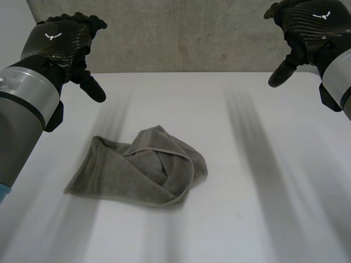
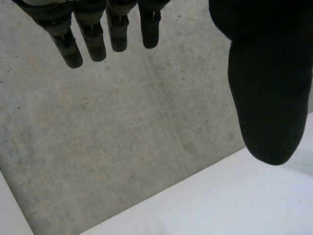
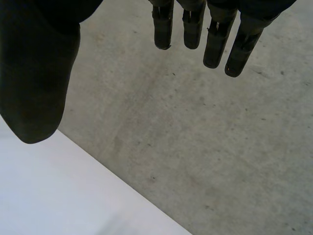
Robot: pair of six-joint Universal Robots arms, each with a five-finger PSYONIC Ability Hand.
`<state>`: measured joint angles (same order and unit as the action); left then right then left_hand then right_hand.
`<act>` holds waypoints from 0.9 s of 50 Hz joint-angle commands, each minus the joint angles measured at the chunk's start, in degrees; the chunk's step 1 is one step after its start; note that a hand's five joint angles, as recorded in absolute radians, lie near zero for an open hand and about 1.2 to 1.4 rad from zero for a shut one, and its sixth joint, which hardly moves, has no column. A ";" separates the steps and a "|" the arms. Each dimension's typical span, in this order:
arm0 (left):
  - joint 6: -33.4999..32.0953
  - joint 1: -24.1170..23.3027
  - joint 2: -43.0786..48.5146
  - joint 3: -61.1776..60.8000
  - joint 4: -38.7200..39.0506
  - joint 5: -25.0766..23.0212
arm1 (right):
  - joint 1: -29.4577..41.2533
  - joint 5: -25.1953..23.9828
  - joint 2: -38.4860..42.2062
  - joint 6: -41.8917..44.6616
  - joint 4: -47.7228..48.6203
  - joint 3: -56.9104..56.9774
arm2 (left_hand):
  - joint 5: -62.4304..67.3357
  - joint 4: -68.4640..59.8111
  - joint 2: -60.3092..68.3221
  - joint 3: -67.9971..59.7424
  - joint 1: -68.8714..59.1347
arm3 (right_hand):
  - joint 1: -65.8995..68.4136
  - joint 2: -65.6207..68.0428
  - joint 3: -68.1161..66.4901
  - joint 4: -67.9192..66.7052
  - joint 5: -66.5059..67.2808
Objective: Fold the towel.
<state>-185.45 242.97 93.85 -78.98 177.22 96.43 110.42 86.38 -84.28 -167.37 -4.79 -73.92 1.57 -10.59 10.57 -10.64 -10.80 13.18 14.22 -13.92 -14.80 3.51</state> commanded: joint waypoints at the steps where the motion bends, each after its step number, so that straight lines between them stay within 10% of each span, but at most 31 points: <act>1: 0.00 0.05 -0.42 0.49 -0.38 -0.10 | 0.06 1.51 0.17 -0.06 -0.22 0.36 | -0.01 -0.97 0.99 -0.92 -0.76 | -3.18 -4.22 3.92 4.80 -3.51; 15: 0.01 -0.04 -0.95 -0.03 -0.12 -0.27 | 0.06 0.45 2.89 0.65 -1.28 1.06 | -0.01 -0.97 0.99 -0.92 -0.76 | -3.18 -4.22 3.92 4.80 -3.51; 28: -0.35 0.40 -5.17 -16.21 3.66 -0.89 | 2.50 -24.92 3.94 33.92 -1.97 -10.44 | 11.26 -12.24 12.26 -12.19 -12.03 | -3.18 -4.22 3.92 4.80 -3.51; 45: -0.61 5.41 -2.55 -38.35 16.75 -12.66 | 11.83 -29.78 17.31 41.87 -0.49 -13.88 | 1.88 -2.86 2.87 -2.81 -2.65 | -0.07 -1.11 0.81 1.69 -0.40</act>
<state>-186.01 247.58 89.13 -115.08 192.70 87.87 120.06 56.23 -72.11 -127.62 -6.96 -88.41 8.42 -18.49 18.44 -18.43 -18.57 13.18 14.22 -13.92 -14.80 3.51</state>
